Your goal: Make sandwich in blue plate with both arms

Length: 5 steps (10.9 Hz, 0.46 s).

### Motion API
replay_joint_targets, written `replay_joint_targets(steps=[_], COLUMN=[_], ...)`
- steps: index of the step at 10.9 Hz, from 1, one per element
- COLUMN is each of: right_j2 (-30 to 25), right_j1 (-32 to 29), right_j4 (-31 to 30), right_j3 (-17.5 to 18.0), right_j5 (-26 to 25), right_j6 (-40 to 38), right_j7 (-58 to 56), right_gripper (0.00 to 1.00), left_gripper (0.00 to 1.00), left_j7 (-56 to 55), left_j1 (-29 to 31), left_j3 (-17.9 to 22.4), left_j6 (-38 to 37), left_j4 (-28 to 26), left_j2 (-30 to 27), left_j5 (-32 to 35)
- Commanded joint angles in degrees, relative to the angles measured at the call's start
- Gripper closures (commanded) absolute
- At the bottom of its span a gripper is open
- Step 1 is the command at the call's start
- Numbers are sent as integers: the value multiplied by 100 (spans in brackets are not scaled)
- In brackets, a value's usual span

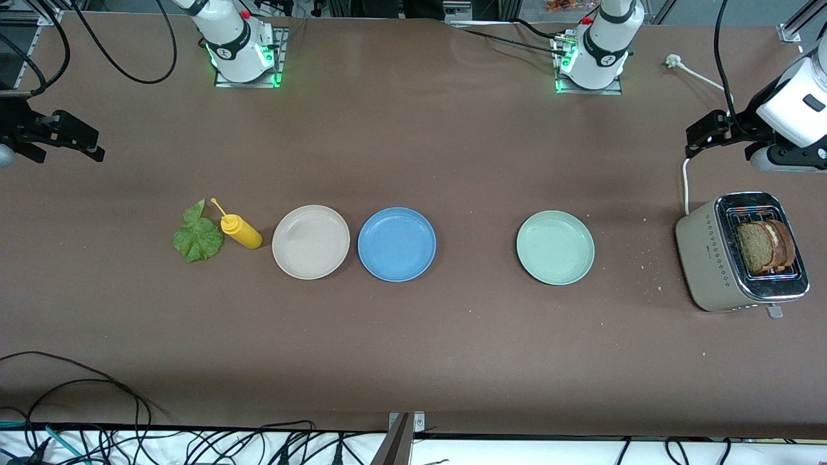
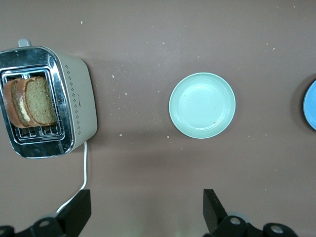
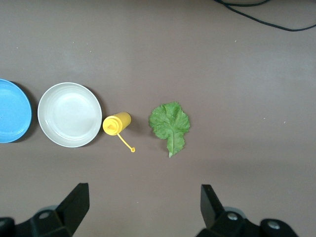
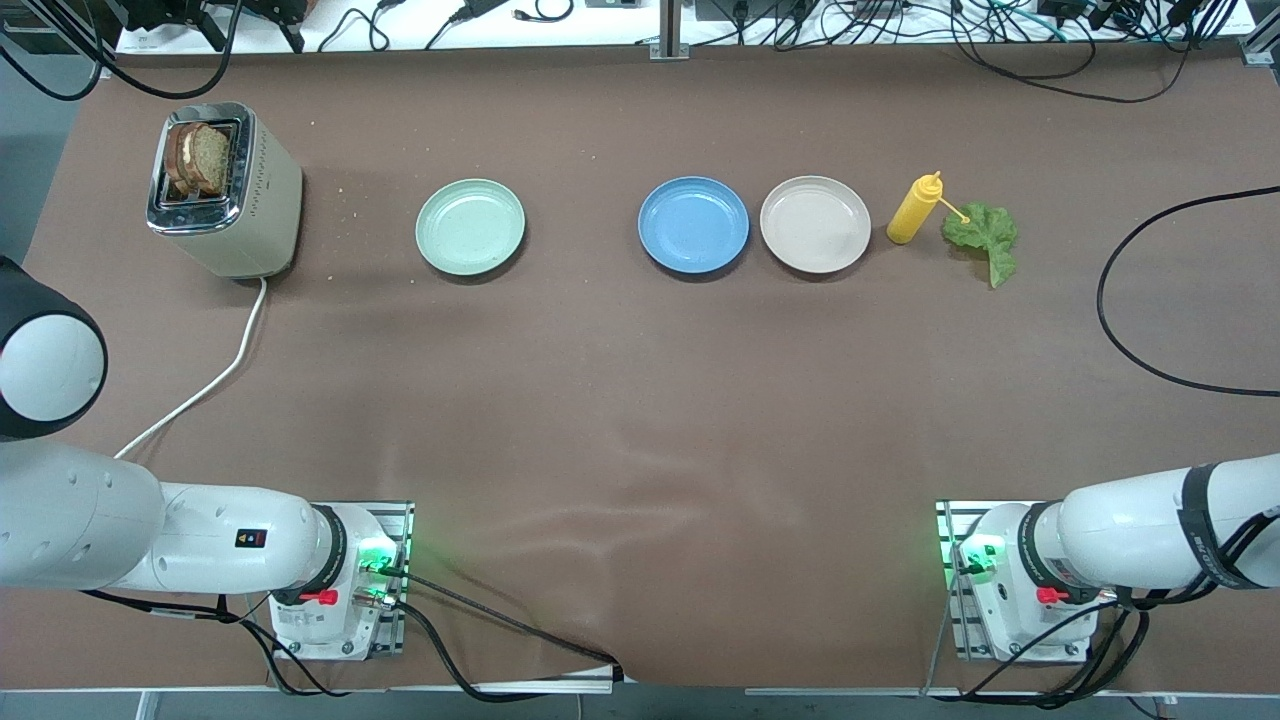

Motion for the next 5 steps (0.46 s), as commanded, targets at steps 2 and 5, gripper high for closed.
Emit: replay_joint_targets(steps=[2, 5], right_j2=[-40, -40], right_j1=[-18, -18], right_j4=[81, 72], right_j3=[36, 27], right_j5=[-13, -13], right_j6=[-97, -97], right_j7=[46, 37], right_gripper=[0, 0], left_gripper=[0, 0], left_j7=[-8, -17], left_j1=[2, 20], left_j3=[-5, 12], left_j6=[72, 73], left_j4=[199, 234], left_j2=[91, 65], left_j5=[-24, -33])
